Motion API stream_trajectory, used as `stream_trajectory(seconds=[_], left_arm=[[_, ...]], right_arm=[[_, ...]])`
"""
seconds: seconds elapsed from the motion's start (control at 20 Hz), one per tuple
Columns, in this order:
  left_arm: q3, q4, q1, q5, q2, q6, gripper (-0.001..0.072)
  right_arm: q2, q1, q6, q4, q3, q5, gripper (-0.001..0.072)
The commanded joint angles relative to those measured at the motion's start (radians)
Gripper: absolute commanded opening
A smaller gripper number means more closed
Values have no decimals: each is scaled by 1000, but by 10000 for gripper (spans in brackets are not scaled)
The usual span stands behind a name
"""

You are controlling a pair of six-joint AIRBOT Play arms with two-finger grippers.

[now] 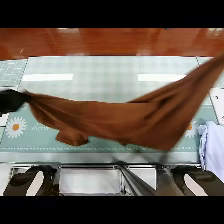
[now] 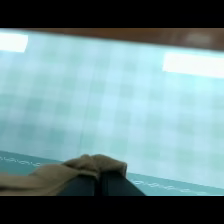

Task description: Fold the shirts.

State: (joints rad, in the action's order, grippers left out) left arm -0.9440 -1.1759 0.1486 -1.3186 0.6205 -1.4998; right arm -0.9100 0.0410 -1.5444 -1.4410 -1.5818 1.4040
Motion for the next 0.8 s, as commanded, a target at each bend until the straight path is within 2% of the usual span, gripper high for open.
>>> stream_trajectory(seconds=[0.0, 0.25, 0.3, 0.35, 0.4, 0.45, 0.6, 0.7, 0.75], left_arm=[[282, 8, 1, 252, 109, 3, 20], [269, 9, 1, 632, 412, 2, 20], [236, 9, 1, 645, 468, 2, 35], [197, 8, 1, 622, 517, 2, 171], [146, -6, 5, 568, 559, 3, 404], [87, -43, 21, 495, 590, 3, 503], [-82, -116, 157, 263, 607, 17, 504], [-105, -101, 286, 148, 586, 41, 504], [-80, -70, 345, 108, 578, 52, 505]], right_arm=[[-233, -1, 15, 103, 85, -172, 26], [-570, -1, -7, 210, 10, -355, 39], [-608, -3, -42, 230, 7, -380, 156], [-637, -3, -77, 234, 7, -389, 341], [-652, -11, -82, 235, 7, -379, 415], [-653, -29, -72, 232, 7, -344, 414], [-621, -159, -41, 230, 6, -148, 414], [-587, -278, -11, 227, 29, 6, 414], [-560, -328, -1, 227, 76, 24, 414]])
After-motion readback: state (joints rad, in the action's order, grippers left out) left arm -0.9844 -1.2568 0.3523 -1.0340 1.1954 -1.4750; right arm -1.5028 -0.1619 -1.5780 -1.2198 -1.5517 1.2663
